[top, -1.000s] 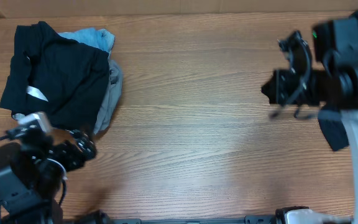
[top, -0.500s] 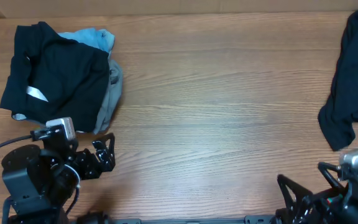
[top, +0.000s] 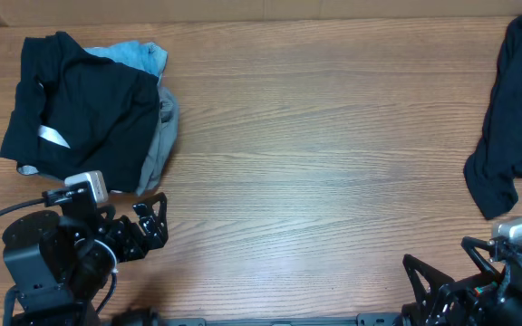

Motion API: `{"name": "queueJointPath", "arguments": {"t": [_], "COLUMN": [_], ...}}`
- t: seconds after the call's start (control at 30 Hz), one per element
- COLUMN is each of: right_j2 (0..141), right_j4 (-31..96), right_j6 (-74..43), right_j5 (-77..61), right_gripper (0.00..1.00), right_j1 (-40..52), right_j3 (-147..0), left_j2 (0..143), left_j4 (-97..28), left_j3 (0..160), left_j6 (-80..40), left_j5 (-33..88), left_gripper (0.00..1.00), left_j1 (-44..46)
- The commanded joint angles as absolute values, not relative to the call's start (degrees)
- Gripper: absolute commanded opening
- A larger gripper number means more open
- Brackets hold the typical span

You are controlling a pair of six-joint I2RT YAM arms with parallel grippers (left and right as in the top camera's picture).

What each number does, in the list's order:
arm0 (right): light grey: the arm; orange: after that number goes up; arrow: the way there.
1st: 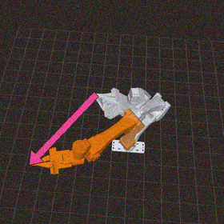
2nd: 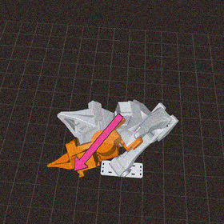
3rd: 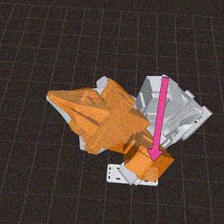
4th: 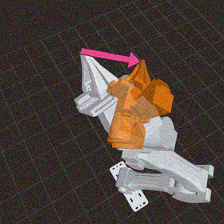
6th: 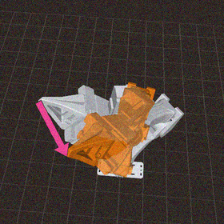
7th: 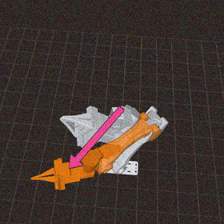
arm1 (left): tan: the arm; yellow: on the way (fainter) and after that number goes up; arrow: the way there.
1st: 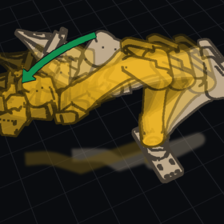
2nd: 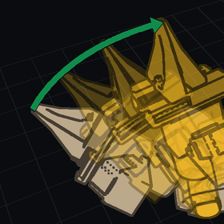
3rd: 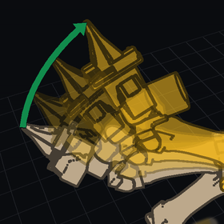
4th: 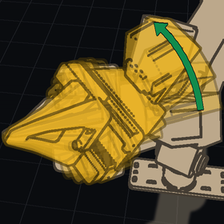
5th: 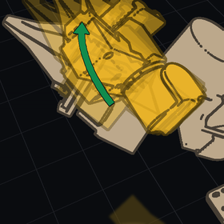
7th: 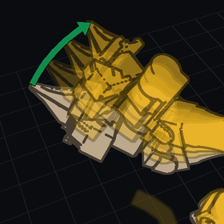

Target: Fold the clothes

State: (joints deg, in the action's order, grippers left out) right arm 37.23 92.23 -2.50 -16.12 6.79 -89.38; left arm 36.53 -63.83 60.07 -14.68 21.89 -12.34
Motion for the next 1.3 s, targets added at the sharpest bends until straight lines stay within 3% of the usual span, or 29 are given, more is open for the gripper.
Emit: {"name": "queueJointPath", "arguments": {"t": [0.0, 0.33, 0.6, 0.97, 1.27], "right_j2": [37.30, 37.30, 37.30, 37.30, 37.30], "right_j4": [92.09, 92.09, 92.09, 92.09, 92.09], "right_j6": [-2.13, -2.13, -2.13, -2.13, -2.13], "right_j5": [-16.10, -16.10, -16.10, -16.10, -16.10], "right_gripper": [1.00, 1.00, 1.00, 1.00, 1.00], "right_j1": [6.74, 6.74, 6.74, 6.74, 6.74], "right_j3": [-89.14, -89.14, -89.14, -89.14, -89.14], "left_j2": [34.96, 17.72, 5.15, 0.19, 0.19], "left_j4": [-67.07, -52.77, -34.54, -28.27, -21.69], "left_j3": [60.14, 47.35, 24.03, 12.40, 6.48], "left_j6": [-14.79, -6.17, -6.42, -6.37, -6.42], "left_j5": [21.43, 10.50, 16.75, 10.94, 13.43], "left_gripper": [1.00, 1.00, 1.00, 1.00, 1.00], "left_j1": [-11.51, -7.03, -4.38, 0.08, 1.28]}}
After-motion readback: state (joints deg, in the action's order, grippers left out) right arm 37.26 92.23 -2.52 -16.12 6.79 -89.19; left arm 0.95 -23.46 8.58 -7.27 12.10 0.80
